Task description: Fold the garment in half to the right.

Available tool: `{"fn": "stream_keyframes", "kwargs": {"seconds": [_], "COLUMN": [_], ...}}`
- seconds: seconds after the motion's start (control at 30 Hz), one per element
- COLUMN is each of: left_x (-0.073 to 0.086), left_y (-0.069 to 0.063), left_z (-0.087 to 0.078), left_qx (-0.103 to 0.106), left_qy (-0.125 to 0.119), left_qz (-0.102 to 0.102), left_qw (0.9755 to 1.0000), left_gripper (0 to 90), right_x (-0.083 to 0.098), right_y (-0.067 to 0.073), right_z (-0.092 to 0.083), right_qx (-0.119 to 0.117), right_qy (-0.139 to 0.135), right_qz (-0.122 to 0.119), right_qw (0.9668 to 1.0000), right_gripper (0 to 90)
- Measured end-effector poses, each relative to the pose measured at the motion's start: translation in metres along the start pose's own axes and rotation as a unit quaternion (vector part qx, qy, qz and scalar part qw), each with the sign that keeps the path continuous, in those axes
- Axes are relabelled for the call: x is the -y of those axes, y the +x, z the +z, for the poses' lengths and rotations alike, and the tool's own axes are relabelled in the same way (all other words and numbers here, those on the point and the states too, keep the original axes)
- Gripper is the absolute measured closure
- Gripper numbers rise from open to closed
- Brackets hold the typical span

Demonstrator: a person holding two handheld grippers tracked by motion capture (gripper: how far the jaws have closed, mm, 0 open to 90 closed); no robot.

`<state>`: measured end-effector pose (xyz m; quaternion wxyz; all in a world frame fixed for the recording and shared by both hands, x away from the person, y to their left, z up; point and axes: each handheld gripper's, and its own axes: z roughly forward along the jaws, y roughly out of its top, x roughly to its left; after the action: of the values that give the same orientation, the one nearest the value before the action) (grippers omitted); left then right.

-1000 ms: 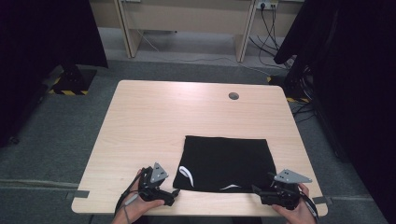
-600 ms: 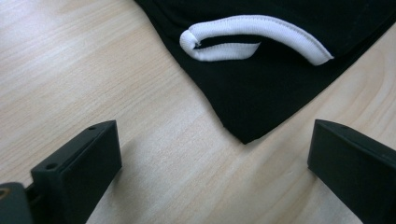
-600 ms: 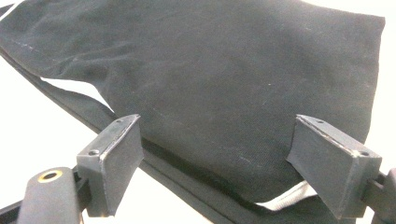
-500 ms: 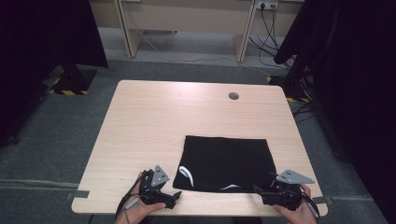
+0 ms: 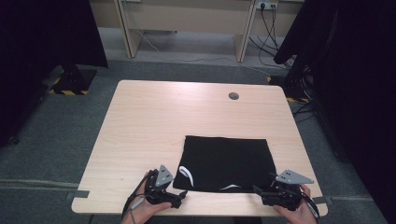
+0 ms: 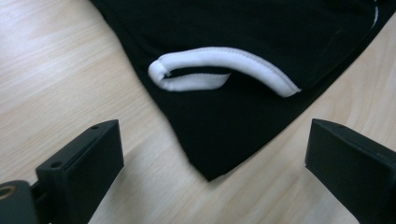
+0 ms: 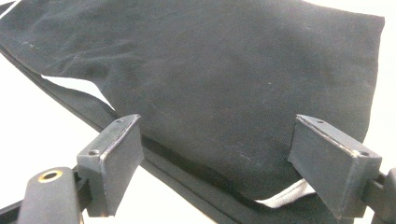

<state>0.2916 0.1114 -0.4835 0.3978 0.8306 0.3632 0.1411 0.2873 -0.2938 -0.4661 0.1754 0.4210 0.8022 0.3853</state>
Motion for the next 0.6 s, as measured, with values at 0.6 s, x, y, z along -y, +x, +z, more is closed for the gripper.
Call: {"fn": "stream_keyframes", "kwargs": {"seconds": [0.6], "left_x": [-0.022], "left_y": [-0.014], "left_z": [0.028], "left_qx": [-0.004], "left_qy": [0.010], "left_qz": [0.005], "left_qw": [0.9999], "left_gripper": [13.4], "right_x": [0.000], "right_y": [0.001], "right_z": [-0.001], "right_qx": [-0.008], "right_qy": [-0.001], "right_qz": [-0.005], "right_qw": [1.0000], "right_gripper": [19.0]}}
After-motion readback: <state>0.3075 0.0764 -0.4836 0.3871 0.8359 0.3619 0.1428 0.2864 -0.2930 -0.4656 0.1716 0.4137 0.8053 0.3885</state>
